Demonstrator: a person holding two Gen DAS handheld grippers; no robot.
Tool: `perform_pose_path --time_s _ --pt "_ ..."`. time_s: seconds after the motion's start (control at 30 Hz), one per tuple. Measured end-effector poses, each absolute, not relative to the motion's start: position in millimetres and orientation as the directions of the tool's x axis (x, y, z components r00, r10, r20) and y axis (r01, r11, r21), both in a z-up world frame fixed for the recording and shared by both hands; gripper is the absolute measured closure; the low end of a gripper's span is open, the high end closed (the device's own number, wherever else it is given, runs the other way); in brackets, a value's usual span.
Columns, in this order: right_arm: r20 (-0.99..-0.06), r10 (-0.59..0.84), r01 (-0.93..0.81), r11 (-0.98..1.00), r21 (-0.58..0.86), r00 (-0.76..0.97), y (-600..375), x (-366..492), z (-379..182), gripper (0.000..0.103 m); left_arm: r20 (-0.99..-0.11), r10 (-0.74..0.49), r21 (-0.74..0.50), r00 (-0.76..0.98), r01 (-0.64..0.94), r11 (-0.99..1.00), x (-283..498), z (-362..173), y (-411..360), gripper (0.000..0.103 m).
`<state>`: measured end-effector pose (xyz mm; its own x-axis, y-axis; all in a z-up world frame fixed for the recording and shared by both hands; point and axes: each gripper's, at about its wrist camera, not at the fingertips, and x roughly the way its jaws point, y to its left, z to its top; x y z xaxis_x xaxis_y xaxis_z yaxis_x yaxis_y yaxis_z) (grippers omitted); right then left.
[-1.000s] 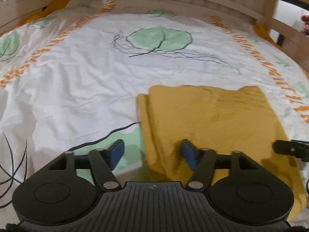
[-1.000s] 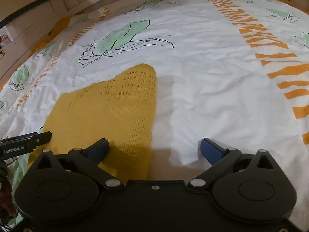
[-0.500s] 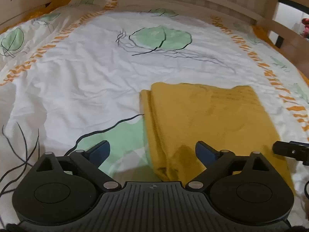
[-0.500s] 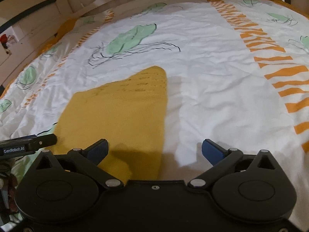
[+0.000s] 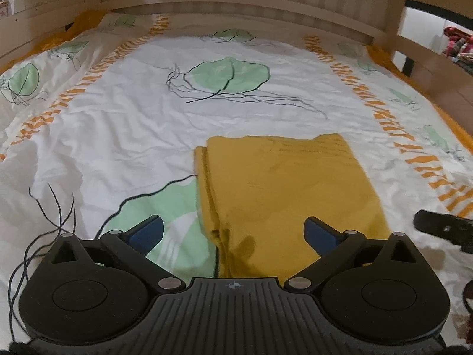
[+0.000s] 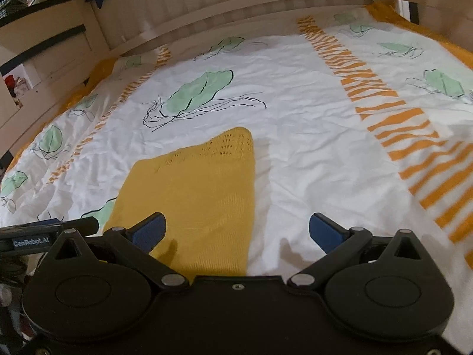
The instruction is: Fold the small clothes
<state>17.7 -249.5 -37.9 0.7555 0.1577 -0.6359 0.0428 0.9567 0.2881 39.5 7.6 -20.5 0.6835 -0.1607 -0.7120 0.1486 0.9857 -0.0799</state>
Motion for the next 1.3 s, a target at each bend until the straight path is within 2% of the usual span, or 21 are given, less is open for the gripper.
perform_pose_path --time_s 0.23,0.5,0.67,0.83,1.3 --pt "-0.665 0.134 0.044 0.969 0.244 0.735 -241.4 -2.6 -36.5 0.0 -0.722 -0.061 0.021 0.689 0.11 0.994 17.2 -6.5 -2.8 0.001" --pt "-0.64 0.194 0.004 0.956 0.294 0.743 -237.3 -19.7 -27.4 0.0 -0.703 -0.037 0.034 0.71 0.086 0.996 -2.8 5.2 -3.9 0.001" --pt "-0.629 0.199 -0.006 0.956 0.295 0.752 -232.9 -24.0 -21.0 0.0 -0.725 -0.019 0.039 0.689 0.068 0.997 -4.4 5.3 -4.9 0.001" --pt "-0.641 0.141 0.012 0.974 0.228 0.754 -224.5 -24.3 -17.4 0.0 -0.743 -0.024 0.029 0.668 0.069 0.997 -3.8 1.7 -3.3 0.001" --pt "-0.673 0.186 -0.008 0.966 0.259 0.716 -217.6 -17.4 -26.6 0.0 -0.782 -0.035 0.018 0.622 0.079 0.997 1.0 -7.7 -4.6 0.001"
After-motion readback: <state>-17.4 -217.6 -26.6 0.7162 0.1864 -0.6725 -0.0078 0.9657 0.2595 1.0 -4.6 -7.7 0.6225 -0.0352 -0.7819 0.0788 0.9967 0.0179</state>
